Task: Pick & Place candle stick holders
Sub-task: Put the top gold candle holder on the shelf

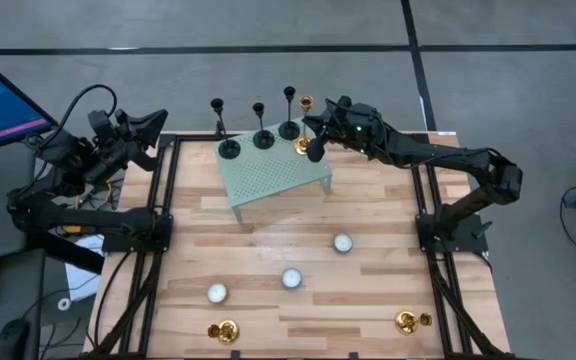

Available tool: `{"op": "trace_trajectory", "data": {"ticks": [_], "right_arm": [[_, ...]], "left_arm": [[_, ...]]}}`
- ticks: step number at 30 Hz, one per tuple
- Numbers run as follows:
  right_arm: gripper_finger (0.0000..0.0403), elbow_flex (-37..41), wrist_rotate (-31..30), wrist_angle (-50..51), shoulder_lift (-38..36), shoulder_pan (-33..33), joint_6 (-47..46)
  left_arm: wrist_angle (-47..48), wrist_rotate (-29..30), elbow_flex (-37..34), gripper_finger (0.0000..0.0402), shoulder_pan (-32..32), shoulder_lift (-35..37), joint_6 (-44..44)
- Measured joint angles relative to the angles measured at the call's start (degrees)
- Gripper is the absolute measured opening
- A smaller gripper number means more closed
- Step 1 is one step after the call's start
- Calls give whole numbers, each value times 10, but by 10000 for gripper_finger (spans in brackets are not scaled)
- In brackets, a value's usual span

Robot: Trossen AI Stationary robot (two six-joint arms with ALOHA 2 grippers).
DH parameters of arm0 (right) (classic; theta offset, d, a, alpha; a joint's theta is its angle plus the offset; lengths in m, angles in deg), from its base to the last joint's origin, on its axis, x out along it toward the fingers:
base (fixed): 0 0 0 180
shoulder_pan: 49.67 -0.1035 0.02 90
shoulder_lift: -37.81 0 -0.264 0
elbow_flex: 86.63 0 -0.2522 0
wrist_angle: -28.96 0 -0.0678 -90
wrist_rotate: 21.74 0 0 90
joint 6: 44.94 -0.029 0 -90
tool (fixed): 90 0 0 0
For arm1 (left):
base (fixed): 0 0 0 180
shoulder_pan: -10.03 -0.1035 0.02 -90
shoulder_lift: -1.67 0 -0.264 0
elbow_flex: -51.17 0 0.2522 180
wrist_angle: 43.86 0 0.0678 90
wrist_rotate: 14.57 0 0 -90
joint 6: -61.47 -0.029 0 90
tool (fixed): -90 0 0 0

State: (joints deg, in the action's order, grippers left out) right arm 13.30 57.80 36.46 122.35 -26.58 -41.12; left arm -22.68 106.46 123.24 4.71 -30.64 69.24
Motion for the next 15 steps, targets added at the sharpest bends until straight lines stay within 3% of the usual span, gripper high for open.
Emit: {"op": "trace_trajectory", "data": {"ticks": [15], "right_arm": [[17,-1,1,8,0,7,-7]], "left_arm": [[0,0,0,10,0,0,0]]}}
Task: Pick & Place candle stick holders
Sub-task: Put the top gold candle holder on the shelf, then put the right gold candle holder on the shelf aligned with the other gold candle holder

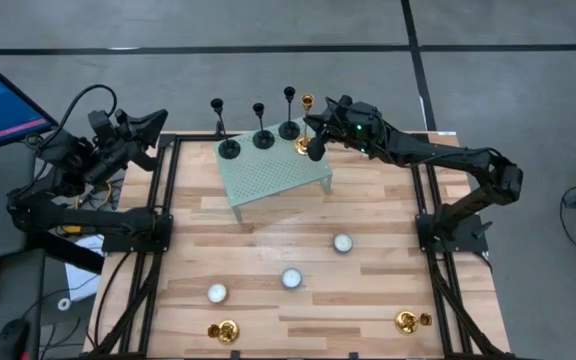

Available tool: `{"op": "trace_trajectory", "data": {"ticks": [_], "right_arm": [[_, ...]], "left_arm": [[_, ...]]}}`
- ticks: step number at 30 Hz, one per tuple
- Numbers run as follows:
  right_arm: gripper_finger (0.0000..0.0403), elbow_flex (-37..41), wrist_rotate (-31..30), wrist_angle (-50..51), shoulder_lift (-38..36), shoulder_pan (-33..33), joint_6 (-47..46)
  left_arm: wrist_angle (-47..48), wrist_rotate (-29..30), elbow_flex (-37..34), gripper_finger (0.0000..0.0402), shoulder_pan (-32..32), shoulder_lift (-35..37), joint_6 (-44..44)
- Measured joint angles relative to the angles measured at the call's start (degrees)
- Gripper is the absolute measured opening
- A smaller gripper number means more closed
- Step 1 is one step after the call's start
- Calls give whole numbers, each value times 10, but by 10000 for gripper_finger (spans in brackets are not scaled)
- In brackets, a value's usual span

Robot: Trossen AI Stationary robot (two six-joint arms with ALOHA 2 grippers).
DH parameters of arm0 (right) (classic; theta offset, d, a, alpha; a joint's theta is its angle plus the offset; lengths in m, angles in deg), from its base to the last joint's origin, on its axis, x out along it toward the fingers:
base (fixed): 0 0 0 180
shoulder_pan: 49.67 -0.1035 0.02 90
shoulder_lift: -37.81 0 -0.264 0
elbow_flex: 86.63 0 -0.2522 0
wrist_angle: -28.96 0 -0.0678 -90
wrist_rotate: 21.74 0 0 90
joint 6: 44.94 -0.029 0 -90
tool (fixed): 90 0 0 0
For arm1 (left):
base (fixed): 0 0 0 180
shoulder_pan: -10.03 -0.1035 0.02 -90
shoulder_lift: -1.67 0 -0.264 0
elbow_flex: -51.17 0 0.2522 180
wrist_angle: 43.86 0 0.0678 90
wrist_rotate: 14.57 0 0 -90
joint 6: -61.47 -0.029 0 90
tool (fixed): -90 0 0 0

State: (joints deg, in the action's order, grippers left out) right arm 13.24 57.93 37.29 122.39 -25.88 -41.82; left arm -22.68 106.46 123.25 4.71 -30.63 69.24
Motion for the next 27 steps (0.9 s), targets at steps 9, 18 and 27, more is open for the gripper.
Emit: {"op": "trace_trajectory", "data": {"ticks": [9,18,27], "right_arm": [[70,2,0,12,1,0,-2],[174,1,22,49,-19,0,-1],[264,-32,32,307,-151,-16,-50]], "left_arm": [[0,0,0,10,0,0,0],[0,0,0,10,0,0,0],[2,-11,0,11,0,0,0]]}}
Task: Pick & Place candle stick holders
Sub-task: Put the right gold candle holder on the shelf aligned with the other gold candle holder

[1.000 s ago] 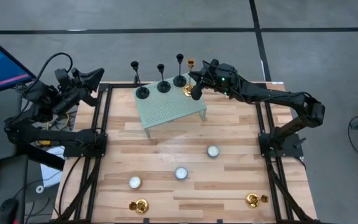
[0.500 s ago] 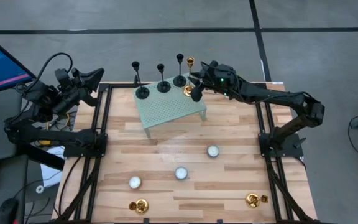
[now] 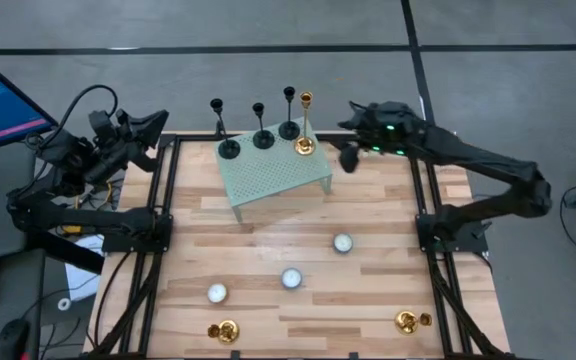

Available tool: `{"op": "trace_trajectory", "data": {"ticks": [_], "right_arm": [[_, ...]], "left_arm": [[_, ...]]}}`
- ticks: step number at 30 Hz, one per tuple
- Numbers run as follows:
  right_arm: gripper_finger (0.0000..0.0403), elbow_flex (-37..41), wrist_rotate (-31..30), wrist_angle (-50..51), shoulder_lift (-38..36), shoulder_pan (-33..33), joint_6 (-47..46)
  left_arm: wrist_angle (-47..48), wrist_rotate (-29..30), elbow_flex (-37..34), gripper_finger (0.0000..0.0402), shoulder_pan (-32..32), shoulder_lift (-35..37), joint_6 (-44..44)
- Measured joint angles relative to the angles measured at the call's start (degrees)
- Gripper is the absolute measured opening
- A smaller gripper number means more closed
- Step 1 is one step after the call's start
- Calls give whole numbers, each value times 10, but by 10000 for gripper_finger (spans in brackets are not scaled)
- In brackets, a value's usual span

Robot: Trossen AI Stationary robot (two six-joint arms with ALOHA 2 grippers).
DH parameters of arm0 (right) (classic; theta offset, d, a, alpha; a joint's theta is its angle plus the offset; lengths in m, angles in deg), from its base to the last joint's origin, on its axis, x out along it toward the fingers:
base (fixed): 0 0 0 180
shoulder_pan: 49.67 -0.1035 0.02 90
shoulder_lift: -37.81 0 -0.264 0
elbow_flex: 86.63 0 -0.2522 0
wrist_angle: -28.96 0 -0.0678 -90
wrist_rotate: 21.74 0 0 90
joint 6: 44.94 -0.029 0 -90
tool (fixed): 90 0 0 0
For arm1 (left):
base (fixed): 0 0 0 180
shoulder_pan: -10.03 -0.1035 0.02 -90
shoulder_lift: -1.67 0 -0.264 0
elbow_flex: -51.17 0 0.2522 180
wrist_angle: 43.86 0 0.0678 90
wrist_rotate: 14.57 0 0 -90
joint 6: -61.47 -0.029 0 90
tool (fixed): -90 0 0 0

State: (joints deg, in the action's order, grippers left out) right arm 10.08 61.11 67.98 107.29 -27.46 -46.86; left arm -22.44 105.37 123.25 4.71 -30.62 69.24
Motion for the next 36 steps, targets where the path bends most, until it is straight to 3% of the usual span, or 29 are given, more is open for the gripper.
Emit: {"op": "trace_trajectory", "data": {"ticks": [6,11,18,22,26,29,33,36], "right_arm": [[264,-14,-1,213,-110,-57,-120],[265,-15,0,370,-170,-152,-280],[265,-15,19,522,-164,-306,-486],[265,-14,108,590,-113,-368,-576],[265,-14,220,600,-34,-404,-577],[265,-14,270,593,29,-410,-536],[265,-13,256,552,80,-421,-470],[265,-24,212,531,73,-444,-498]], "left_arm": [[21,-129,0,39,0,0,10],[94,-223,0,93,10,-8,89],[205,-322,0,163,42,-31,180],[237,-325,0,179,47,-39,202],[236,-324,0,178,47,-42,202],[236,-324,0,173,47,-42,202],[236,-324,0,167,47,-41,198],[236,-324,0,166,47,-41,197]]}}
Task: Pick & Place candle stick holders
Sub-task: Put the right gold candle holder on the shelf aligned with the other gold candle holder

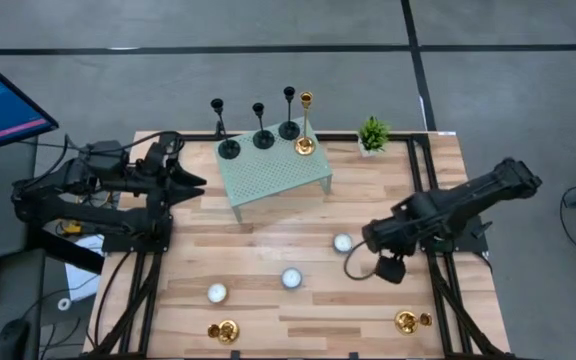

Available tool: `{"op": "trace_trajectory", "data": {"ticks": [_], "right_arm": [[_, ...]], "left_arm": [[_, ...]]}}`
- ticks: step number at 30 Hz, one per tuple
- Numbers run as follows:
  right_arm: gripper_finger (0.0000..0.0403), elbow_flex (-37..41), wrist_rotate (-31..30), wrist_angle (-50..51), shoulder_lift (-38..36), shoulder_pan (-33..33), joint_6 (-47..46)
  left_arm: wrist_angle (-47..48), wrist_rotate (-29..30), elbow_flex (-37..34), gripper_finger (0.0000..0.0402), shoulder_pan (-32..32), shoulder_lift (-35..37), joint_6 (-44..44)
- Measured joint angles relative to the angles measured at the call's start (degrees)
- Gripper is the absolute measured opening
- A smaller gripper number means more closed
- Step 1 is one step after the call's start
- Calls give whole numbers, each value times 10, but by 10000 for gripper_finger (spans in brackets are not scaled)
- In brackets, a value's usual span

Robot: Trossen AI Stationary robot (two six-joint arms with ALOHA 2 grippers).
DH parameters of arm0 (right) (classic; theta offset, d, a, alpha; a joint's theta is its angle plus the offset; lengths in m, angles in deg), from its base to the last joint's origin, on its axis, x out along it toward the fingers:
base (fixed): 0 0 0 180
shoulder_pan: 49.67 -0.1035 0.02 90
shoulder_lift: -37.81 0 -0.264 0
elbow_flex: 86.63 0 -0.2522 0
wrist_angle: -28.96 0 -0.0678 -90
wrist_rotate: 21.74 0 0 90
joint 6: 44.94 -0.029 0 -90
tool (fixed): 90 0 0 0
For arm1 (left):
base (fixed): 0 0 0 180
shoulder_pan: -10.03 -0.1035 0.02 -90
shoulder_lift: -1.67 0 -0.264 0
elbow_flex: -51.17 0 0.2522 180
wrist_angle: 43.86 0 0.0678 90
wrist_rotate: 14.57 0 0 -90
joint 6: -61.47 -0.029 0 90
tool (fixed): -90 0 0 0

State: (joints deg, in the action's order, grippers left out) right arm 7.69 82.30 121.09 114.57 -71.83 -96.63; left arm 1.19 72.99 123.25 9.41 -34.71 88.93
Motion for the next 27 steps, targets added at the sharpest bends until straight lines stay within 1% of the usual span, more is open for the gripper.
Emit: {"op": "trace_trajectory", "data": {"ticks": [2,3,5,7,10,13,17,22,24,27], "right_arm": [[265,-11,-15,18,-12,-23,-60],[265,-18,-11,38,-19,-36,-94],[265,-36,15,65,-30,-66,-164],[265,-56,38,69,-37,-99,-232],[265,-88,39,63,-41,-153,-331],[265,-94,37,55,-32,-213,-422],[265,-94,32,6,-1,-283,-495],[265,-94,-22,-55,33,-358,-596],[266,-94,-35,-75,39,-382,-631],[266,-94,-47,-102,46,-403,-649]], "left_arm": [[0,0,0,166,0,0,0],[0,0,0,167,0,0,-1],[0,0,0,168,0,0,-2],[-1,0,0,168,0,0,-2],[-2,-2,0,168,0,0,-2],[-2,-9,0,168,0,0,-2],[-3,-10,0,169,0,0,-2],[-5,-10,0,173,0,0,-3],[-5,-10,0,176,0,0,-17],[-7,-10,0,181,0,0,-28]]}}
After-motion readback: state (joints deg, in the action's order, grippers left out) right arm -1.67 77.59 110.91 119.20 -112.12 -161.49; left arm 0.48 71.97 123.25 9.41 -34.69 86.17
